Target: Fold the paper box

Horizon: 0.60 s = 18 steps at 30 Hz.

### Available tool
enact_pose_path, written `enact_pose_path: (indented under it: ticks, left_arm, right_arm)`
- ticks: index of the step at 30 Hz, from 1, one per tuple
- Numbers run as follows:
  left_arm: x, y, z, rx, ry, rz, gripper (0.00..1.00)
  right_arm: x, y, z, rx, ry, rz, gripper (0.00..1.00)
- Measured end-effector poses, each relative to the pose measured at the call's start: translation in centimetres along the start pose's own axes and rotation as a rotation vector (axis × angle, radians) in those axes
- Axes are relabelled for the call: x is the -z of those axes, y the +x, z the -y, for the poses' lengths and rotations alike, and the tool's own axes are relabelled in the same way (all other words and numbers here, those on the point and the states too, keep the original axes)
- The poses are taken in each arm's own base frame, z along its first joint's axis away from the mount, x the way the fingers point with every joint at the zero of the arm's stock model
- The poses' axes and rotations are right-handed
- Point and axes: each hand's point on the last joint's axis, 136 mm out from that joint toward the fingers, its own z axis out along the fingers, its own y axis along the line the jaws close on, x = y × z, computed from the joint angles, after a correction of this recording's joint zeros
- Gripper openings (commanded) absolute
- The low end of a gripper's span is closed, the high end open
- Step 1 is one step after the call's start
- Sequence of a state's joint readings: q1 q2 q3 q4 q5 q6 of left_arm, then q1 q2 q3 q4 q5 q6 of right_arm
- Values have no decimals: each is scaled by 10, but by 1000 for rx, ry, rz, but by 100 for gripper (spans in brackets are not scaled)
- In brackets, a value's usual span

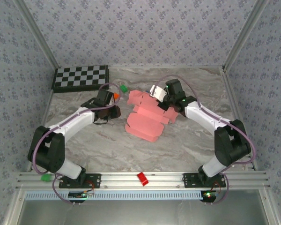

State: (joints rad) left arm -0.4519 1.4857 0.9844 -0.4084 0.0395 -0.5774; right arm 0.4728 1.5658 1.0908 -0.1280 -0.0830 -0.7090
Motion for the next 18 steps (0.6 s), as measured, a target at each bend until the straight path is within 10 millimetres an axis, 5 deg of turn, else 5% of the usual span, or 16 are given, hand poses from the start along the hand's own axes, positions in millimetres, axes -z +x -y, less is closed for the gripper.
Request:
enact_pose_path:
  ticks: [18]
  left_arm:
    - [-20,-7,-29,67,-42,-22,35]
  right_arm:
    - [-12,-15,-35,309,168,18,0]
